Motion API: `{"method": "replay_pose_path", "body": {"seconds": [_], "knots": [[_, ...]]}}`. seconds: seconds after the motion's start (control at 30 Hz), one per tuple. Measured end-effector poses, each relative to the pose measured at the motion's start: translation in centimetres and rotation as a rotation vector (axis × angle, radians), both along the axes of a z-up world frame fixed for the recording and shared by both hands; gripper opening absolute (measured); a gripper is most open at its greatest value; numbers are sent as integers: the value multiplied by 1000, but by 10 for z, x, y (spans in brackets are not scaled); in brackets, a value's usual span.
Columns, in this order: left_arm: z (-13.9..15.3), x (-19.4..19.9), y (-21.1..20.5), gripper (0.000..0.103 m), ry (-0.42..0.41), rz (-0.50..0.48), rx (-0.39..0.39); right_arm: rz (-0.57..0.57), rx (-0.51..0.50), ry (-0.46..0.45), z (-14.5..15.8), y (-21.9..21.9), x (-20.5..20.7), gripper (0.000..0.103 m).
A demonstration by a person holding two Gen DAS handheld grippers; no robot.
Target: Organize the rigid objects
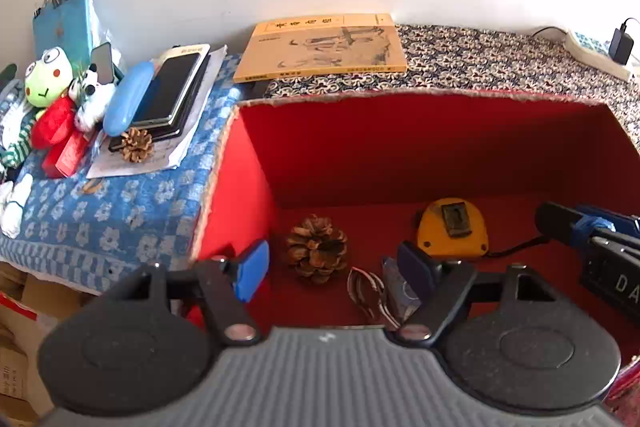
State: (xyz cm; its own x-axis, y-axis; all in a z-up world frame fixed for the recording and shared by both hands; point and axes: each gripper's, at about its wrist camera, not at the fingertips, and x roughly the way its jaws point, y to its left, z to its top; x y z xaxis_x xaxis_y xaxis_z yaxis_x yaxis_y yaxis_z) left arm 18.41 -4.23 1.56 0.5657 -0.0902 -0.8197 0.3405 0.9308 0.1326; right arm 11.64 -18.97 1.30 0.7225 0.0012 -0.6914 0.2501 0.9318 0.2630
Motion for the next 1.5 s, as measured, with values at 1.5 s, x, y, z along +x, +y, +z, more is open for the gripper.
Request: {"method": "replay_pose_path", "body": {"seconds": [1.5], "knots": [[-3, -2, -10, 80, -7, -47, 22, 23, -15, 68, -9, -4, 13, 15]]}}
